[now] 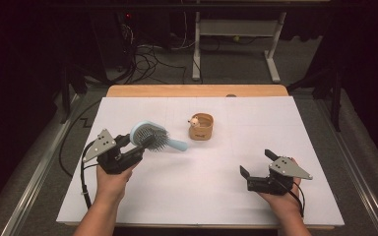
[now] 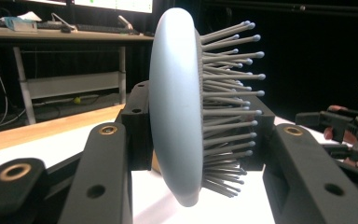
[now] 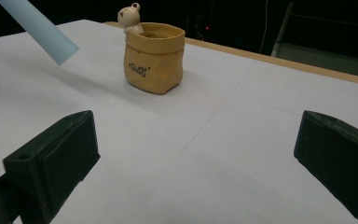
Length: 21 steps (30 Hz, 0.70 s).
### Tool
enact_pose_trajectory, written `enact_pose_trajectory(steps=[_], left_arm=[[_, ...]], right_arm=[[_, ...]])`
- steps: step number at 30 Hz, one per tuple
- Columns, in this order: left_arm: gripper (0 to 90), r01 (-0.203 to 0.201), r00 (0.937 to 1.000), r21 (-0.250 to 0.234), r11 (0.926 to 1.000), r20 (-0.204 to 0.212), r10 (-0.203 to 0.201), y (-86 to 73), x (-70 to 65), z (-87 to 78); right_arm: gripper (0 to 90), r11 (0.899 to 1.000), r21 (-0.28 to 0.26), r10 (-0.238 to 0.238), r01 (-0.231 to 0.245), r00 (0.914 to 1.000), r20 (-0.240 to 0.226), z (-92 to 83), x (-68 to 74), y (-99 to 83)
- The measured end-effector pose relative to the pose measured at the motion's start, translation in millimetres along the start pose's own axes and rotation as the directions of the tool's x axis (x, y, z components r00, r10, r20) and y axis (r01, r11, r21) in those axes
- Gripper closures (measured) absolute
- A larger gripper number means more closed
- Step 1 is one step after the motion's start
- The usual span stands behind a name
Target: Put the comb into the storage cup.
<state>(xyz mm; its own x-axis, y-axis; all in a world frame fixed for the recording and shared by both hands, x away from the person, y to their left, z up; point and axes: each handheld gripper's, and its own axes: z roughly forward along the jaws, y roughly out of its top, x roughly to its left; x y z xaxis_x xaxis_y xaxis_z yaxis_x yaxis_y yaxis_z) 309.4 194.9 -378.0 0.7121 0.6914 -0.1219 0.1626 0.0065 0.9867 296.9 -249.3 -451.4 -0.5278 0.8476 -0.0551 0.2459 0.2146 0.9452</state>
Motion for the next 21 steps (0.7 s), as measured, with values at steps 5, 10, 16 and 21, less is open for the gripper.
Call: enact_pose_trajectory(steps=[5, 10, 16, 21], left_arm=[[57.4, 0.003, 1.0000, -0.014, 0.9999, -0.002, -0.003, 5.3, -1.5, 2.7], [57.3, 0.007, 1.0000, -0.012, 0.9999, 0.003, -0.007, 9.6, -3.9, 9.1], [57.5, 0.013, 0.9998, -0.018, 0.9997, 0.014, -0.013, 17.6, -4.9, 13.7], [57.6, 0.007, 0.9999, -0.025, 0.9997, 0.012, -0.007, 23.7, -6.4, 15.8]], right_arm=[[0.3, 1.000, 0.002, 0.005, -0.005, 1.0000, -0.001, 0.8, -1.1, -0.5], [0.3, 1.000, -0.001, 0.007, -0.007, 1.0000, -0.001, 0.3, -1.5, -0.5], [0.3, 1.000, -0.005, 0.006, -0.006, 1.0000, 0.002, -0.4, -1.5, 0.4], [0.3, 1.000, -0.005, 0.006, -0.006, 1.0000, 0.001, -0.5, -1.4, 0.4]])
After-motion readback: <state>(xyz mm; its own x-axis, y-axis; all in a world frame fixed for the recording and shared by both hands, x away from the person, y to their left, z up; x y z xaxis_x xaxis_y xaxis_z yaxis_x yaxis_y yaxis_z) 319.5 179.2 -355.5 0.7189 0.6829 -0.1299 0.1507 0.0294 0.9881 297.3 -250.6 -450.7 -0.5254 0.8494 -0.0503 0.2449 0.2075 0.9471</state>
